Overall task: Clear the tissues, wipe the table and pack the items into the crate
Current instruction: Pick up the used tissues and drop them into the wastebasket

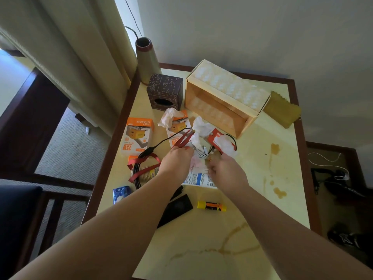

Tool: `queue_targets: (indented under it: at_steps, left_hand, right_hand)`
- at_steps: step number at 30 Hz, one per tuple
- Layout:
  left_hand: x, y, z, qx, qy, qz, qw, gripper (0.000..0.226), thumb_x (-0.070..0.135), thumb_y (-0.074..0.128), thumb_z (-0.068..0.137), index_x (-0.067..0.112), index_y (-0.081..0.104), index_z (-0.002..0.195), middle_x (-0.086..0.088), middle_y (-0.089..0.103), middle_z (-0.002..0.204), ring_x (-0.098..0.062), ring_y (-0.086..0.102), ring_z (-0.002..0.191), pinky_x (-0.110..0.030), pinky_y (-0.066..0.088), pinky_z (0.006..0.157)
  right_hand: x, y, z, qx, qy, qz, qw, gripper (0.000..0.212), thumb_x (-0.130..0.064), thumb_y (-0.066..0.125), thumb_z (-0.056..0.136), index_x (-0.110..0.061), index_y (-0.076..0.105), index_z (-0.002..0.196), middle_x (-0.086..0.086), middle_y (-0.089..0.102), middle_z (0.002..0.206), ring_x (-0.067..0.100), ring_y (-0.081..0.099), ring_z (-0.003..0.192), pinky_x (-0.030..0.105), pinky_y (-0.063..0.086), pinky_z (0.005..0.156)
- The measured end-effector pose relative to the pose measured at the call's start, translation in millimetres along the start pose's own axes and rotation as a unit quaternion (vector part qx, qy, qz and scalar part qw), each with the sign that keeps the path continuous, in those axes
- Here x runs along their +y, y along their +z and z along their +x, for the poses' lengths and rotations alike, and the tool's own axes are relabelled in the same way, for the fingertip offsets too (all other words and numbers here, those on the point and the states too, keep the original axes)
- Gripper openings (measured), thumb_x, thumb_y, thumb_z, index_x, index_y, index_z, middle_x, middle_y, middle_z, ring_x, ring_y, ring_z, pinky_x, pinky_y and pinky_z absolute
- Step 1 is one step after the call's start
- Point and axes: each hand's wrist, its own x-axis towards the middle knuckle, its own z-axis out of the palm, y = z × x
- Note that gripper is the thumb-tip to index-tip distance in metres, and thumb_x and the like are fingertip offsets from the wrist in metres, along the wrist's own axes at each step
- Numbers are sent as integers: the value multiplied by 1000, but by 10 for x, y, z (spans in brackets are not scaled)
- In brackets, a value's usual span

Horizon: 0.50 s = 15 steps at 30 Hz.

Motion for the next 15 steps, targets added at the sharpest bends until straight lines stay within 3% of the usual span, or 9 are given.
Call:
queue_targets:
  at_steps: [7, 9, 11, 15]
  left_hand:
    - [9, -65, -98, 56, -24, -71, 996, 20, 7, 60, 100, 17, 69, 114, 0, 71, 101, -19, 64, 86, -33, 56, 71]
    - [18, -123, -245, 89, -24, -98, 991, 18, 13, 59, 102, 16, 71, 116, 2, 72, 102, -14, 63, 82, -25, 54, 69]
    - [15, -163, -438, 133, -16, -127, 983, 14, 11, 64, 101, 13, 75, 109, 4, 72, 95, -9, 62, 75, -17, 48, 66]
    - [-75, -174, -812, 184, -18, -157, 970, 11, 6, 76, 91, 13, 79, 99, 13, 67, 84, -6, 59, 70, -19, 51, 67]
  right_hand:
    - [79, -67, -301, 195, 50, 85, 976, 18, -29, 65, 96, -16, 75, 104, 1, 49, 104, 22, 50, 103, 40, 55, 67]
    - [153, -91, -286, 231, 62, 99, 966, 15, -27, 68, 94, -18, 76, 102, 1, 49, 105, 24, 48, 105, 41, 54, 71]
    - [223, -114, -219, 226, 73, 85, 968, 13, -24, 69, 92, -22, 77, 102, 2, 51, 110, 26, 46, 106, 42, 51, 82]
    - [336, -152, -31, 117, 100, 49, 987, 18, -24, 60, 94, -26, 75, 104, 5, 56, 132, 31, 40, 128, 43, 41, 96]
